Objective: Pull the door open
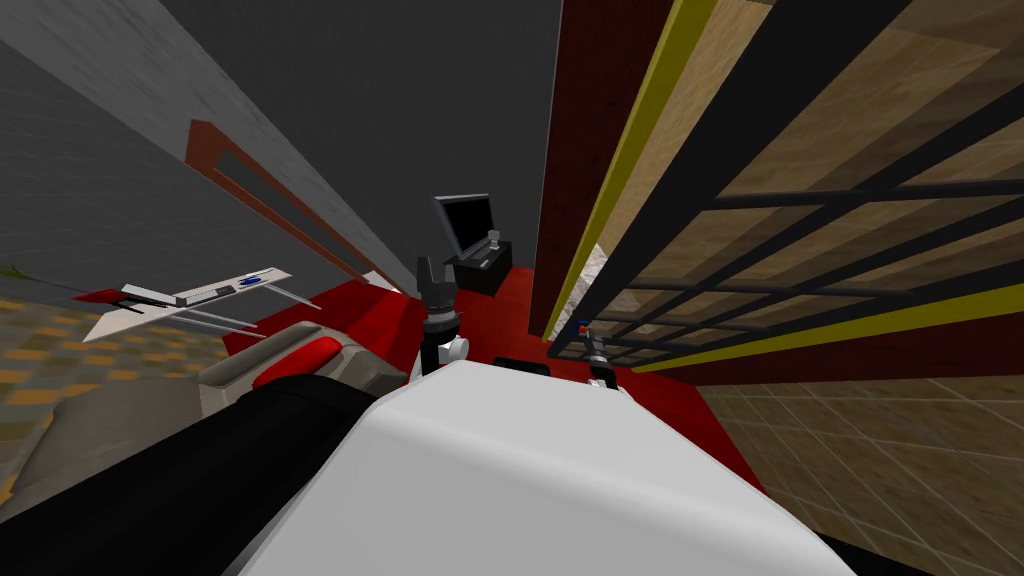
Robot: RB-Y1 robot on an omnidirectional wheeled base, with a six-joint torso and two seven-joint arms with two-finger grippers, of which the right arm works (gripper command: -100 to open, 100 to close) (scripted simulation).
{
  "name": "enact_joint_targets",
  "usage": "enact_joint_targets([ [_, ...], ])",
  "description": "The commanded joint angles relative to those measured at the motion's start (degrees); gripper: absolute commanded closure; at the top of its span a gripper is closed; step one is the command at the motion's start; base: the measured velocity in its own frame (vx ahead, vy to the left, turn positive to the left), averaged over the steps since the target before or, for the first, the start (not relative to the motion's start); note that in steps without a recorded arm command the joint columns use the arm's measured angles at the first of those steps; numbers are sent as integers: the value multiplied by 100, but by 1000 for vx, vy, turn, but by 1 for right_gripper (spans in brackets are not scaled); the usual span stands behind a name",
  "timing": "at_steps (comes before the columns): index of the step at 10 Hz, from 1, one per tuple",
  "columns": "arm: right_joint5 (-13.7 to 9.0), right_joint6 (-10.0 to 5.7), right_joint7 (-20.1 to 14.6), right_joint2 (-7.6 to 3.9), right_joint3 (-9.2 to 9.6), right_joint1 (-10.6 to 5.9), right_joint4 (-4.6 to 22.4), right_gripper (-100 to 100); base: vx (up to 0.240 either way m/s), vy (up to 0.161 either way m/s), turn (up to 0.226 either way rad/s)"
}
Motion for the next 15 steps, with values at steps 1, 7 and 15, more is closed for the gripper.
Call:
enact_joint_targets([
  [1, -50, -16, -286, 60, 150, 14, -109, 100, -36, -21, 83],
  [7, -391, -40, -1155, -3, 336, -50, -11, 100, -43, -26, 72],
  [15, -874, 113, -2272, -85, 453, 181, -273, -100, -41, -7, 47],
])
